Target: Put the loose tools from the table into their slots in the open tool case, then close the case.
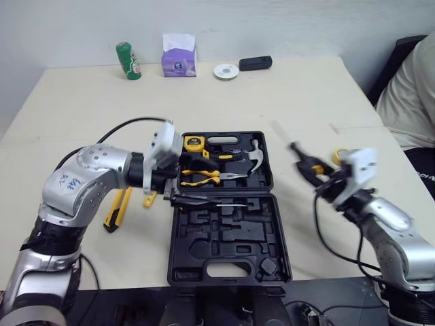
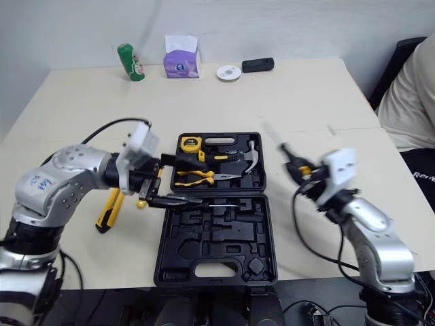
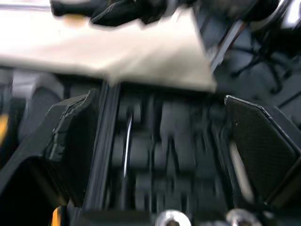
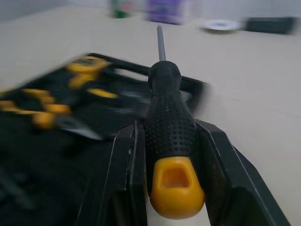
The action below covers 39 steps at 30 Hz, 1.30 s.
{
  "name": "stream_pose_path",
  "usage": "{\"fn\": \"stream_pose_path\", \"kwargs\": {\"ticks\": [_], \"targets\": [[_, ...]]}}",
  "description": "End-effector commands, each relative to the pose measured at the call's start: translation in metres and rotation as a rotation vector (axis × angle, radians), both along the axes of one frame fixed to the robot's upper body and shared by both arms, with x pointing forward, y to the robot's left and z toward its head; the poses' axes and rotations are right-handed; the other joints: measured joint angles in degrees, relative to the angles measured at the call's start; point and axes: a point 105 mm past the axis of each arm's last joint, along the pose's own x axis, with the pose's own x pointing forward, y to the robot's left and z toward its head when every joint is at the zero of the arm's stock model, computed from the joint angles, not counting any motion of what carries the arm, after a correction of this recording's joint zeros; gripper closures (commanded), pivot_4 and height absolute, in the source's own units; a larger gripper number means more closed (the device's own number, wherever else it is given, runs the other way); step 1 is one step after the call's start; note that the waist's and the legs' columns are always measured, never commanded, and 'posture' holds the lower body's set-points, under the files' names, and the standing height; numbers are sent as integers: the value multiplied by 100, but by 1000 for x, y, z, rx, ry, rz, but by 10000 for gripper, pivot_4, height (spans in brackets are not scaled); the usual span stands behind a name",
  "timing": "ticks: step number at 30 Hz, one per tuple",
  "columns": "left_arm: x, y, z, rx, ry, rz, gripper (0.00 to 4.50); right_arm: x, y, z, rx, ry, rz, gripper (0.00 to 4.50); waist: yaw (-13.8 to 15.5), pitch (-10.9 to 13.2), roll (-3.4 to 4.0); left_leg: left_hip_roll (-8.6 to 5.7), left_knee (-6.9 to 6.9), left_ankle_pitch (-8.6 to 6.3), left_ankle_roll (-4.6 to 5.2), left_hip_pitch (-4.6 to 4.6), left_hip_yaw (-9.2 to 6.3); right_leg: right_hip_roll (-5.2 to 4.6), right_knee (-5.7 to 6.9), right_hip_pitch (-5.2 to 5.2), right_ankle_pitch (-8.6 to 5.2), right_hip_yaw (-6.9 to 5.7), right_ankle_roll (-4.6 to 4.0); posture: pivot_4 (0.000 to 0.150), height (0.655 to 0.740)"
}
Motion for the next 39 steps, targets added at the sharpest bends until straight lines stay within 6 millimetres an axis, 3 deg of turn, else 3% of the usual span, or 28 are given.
{"fn": "stream_pose_path", "kwargs": {"ticks": [1,7,12,18,24,28,39], "targets": [[-10,14,-4,72,-26,7,0,-17,22,-4,-102,55,217,34810,61,5,-9,-2,3,-2,4,-4,-2,-4,-2,-1,0,-2,0,1500,7278],[-20,27,-16,151,-8,45,0,-23,25,-28,-319,177,406,34810,227,19,-32,1,71,-37,30,-32,-14,-16,-12,-1,3,-13,6,1500,7278],[-26,26,-25,194,-18,35,0,-30,16,-37,-427,225,504,34810,258,18,-32,1,82,-47,38,-32,-4,-20,-15,-1,7,-13,12,1500,7278],[-29,22,-29,194,-24,32,0,-26,6,-37,-427,204,496,34810,269,18,-34,6,82,-51,33,-32,0,-14,-11,0,7,-17,12,1500,7278],[-29,19,-29,186,-23,15,0,-27,14,-15,-299,165,530,34810,259,18,-34,8,84,-50,32,-31,3,-12,-7,-1,6,-16,11,1500,7278],[-27,18,-28,184,-28,1,0,-41,10,-24,-364,200,605,34810,285,18,-34,7,84,-51,33,-32,2,-14,-6,0,7,-17,12,1500,7278],[-26,14,-25,173,-32,-22,0,-34,-4,-41,-475,225,567,34810,264,19,-35,7,87,-52,34,-30,4,-11,-3,2,8,-16,14,1500,7278]]}}
